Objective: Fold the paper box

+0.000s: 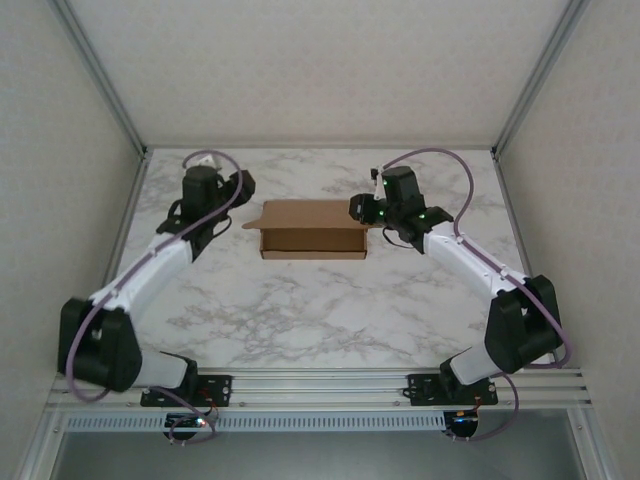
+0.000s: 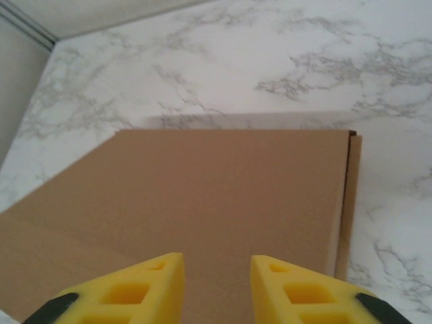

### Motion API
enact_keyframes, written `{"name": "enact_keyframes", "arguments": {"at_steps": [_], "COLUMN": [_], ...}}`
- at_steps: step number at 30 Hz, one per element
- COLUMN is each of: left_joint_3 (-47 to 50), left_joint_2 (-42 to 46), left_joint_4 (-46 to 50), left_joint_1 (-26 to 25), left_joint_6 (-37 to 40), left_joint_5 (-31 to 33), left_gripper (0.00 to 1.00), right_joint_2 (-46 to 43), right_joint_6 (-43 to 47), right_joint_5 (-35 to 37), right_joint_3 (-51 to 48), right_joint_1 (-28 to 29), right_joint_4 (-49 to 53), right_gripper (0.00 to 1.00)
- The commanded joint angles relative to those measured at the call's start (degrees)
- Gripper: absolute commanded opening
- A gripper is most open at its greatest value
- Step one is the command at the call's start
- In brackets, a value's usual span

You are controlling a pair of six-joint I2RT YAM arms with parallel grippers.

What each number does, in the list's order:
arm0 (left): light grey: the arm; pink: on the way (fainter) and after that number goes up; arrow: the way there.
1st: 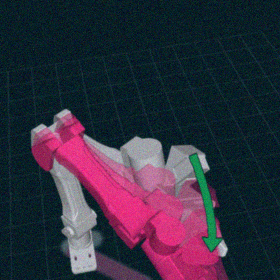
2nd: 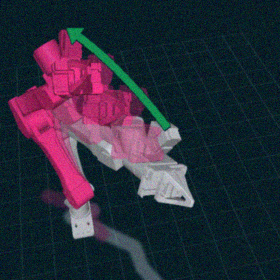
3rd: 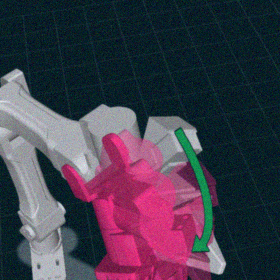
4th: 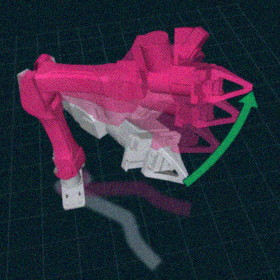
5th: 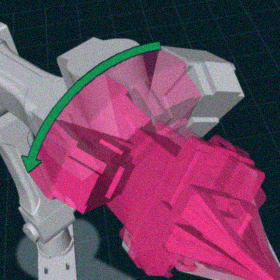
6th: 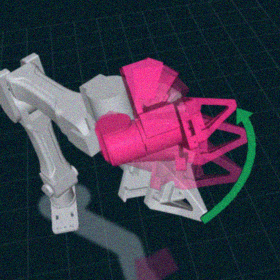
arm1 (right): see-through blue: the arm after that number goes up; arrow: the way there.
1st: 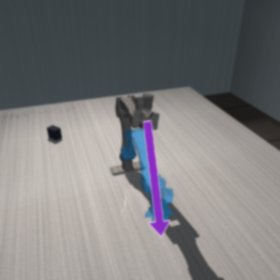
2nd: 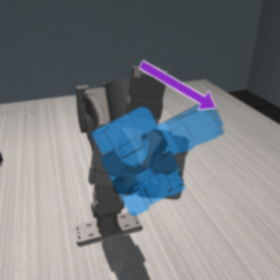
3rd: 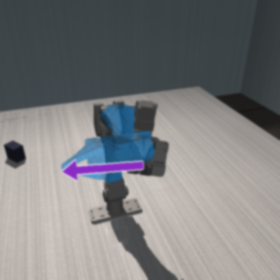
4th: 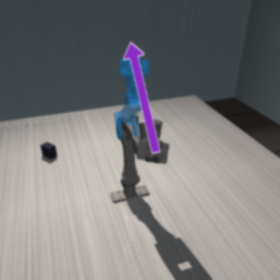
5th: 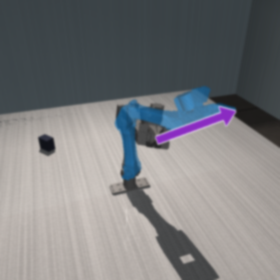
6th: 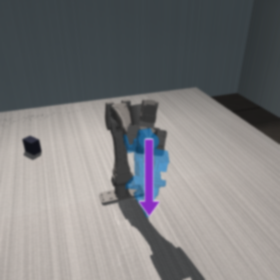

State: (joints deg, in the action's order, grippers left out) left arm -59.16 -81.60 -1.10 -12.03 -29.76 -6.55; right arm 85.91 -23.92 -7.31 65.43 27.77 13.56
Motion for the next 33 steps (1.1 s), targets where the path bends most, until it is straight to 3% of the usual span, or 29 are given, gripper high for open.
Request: {"name": "enact_keyframes", "arguments": {"at_steps": [1, 6, 12, 17, 21, 33], "left_joint_3": [-1.4, 0.4, 3.7, 5.5, 5.1, 4.8], "left_joint_2": [-4.5, -9.3, -12.3, -16.4, -17.9, -20.1], "left_joint_4": [4.6, 1.1, -3.5, -6.1, -6.3, -5.0], "left_joint_1": [1.7, 2.7, 3.6, 3.6, 3.6, 3.5], "left_joint_6": [0.9, -0.6, -0.1, 0.3, 0.7, 1.0], "left_joint_5": [-8.0, -11.4, -14.5, -18.8, -20.2, -21.4], "left_gripper": [0.63, 0.63, 0.64, 0.64, 0.64, 0.63], "right_joint_2": [3.8, 6.0, 1.8, 8.1, 13.1, 18.4], "right_joint_6": [4.8, 5.2, 4.7, 2.4, -0.9, -0.7], "right_joint_5": [-1.3, -3.1, 5.5, 3.1, -5.7, -11.7], "right_joint_3": [2.4, 1.9, 3.5, 9.2, 10.1, 8.2], "right_joint_1": [0.0, 0.2, -0.9, -5.1, -9.2, -9.9], "right_joint_4": [7.9, 9.4, 10.4, 14.9, 13.9, 12.1], "right_gripper": [0.33, 0.44, 0.72, 0.73, 0.72, 0.71]}}
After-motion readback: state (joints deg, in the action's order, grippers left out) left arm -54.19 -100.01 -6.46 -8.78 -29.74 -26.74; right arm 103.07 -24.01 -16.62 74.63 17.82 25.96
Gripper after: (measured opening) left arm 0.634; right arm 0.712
